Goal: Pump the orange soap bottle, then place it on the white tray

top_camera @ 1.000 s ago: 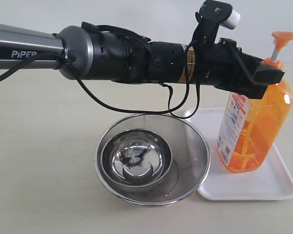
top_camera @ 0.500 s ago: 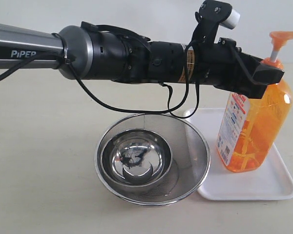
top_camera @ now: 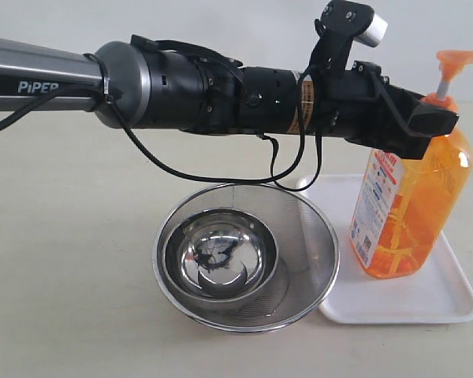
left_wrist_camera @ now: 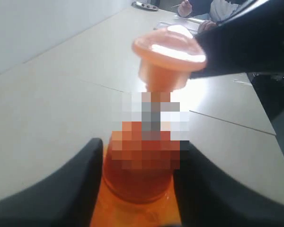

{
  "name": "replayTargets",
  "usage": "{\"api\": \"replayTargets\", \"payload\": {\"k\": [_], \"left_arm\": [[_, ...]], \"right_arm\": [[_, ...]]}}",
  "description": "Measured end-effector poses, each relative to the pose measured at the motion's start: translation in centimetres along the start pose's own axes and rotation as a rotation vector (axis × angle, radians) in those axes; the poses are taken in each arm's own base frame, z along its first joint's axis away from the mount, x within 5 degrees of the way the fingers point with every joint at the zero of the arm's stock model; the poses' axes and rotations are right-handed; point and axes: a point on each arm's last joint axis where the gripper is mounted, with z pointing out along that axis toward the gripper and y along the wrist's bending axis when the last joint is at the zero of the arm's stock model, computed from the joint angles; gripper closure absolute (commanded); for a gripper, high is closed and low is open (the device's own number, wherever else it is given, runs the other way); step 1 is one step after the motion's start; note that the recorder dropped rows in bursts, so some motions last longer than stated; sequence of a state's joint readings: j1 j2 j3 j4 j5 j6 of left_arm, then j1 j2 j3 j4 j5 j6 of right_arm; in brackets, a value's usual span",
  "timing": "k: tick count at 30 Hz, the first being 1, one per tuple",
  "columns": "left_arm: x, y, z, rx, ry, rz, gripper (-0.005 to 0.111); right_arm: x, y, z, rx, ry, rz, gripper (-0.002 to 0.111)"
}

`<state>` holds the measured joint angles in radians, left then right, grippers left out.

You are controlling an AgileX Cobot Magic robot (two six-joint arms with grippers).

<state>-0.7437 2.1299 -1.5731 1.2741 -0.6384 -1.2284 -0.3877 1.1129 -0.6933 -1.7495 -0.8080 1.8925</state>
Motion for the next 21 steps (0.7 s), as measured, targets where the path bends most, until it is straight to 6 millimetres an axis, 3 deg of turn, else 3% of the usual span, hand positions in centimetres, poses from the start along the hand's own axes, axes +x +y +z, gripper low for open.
{"api": "replayTargets", "payload": {"k": [10,21], "left_arm": [[0.0,0.0,0.0,0.0,0.0,-0.006,0.102],[0.0,0.0,0.0,0.0,0.0,-0.007,0.102]], "right_arm": [[-0.5,-1.3,0.9,0.045,0.007,-0.014,0.108],[-3.0,0.0,0.6,-0.044,-0.027,-0.088,0.108]]}}
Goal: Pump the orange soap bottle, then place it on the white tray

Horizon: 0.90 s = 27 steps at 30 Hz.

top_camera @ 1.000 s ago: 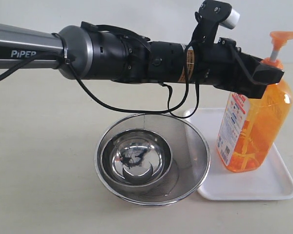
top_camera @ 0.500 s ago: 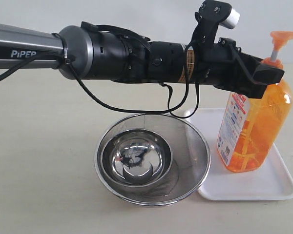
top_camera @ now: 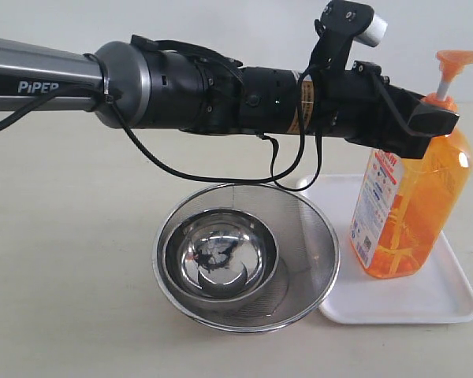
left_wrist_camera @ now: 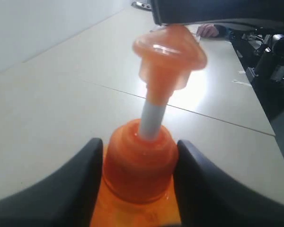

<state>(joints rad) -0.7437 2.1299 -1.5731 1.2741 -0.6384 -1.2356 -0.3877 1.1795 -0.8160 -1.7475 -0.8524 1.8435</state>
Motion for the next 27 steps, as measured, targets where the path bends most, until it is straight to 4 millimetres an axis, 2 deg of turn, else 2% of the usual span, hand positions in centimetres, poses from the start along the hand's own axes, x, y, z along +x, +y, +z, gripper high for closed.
{"api": "replayTargets", "payload": {"k": [27], "left_arm": [[0.0,0.1,-0.1,0.001,-0.001,-0.002,0.102]], "right_arm": [[0.2,1.2,-0.1,-0.133,0.037,0.102,0.108]]}}
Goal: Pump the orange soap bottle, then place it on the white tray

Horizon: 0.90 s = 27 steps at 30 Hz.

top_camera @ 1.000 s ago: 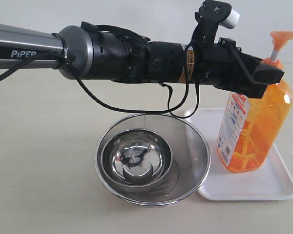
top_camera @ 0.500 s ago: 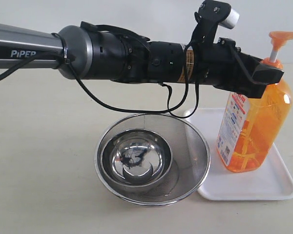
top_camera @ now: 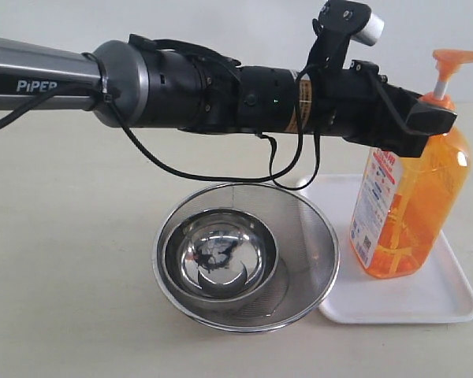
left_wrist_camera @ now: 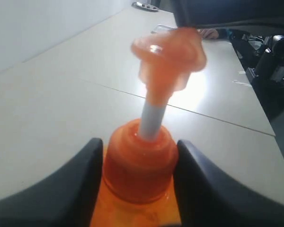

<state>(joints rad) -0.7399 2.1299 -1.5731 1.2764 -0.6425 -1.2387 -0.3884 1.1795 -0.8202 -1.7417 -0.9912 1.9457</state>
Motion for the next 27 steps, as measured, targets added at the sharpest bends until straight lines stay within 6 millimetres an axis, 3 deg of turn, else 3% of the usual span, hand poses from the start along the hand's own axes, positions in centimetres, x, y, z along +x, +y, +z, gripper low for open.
{"api": "replayTargets", "payload": {"k": [9,27], "left_arm": [[0.0,0.0,0.0,0.001,0.002,0.002,0.102],[0.0,-0.2,0.0,0.017,-0.003,0.004,0.102]], "right_arm": [[1.1,0.7,-0.4,-0.024,-0.006,0.018,0.108],[1.1,0.2,-0.5,0.045,-0.017,0.011,0.108]]}}
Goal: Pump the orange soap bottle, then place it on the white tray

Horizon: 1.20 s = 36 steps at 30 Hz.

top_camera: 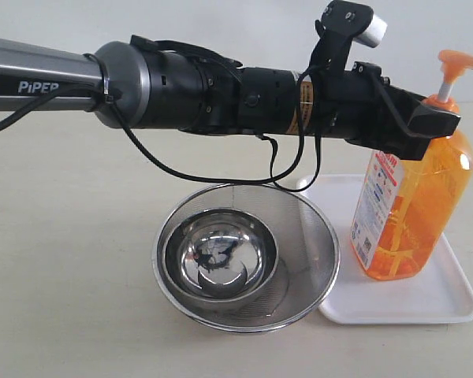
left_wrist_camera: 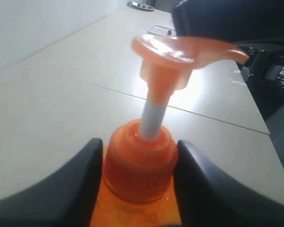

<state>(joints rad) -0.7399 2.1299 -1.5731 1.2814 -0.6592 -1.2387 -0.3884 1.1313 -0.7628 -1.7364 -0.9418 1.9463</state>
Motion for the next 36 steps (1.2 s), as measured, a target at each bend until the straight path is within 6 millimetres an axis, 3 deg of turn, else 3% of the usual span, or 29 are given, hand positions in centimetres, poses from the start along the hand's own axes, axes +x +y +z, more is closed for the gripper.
{"api": "replayTargets", "payload": {"k": [36], "left_arm": [[0.0,-0.1,0.0,0.007,-0.001,0.002,0.102]], "right_arm": [[0.6,0.7,0.0,-0.083,0.049,0.018,0.108]]}}
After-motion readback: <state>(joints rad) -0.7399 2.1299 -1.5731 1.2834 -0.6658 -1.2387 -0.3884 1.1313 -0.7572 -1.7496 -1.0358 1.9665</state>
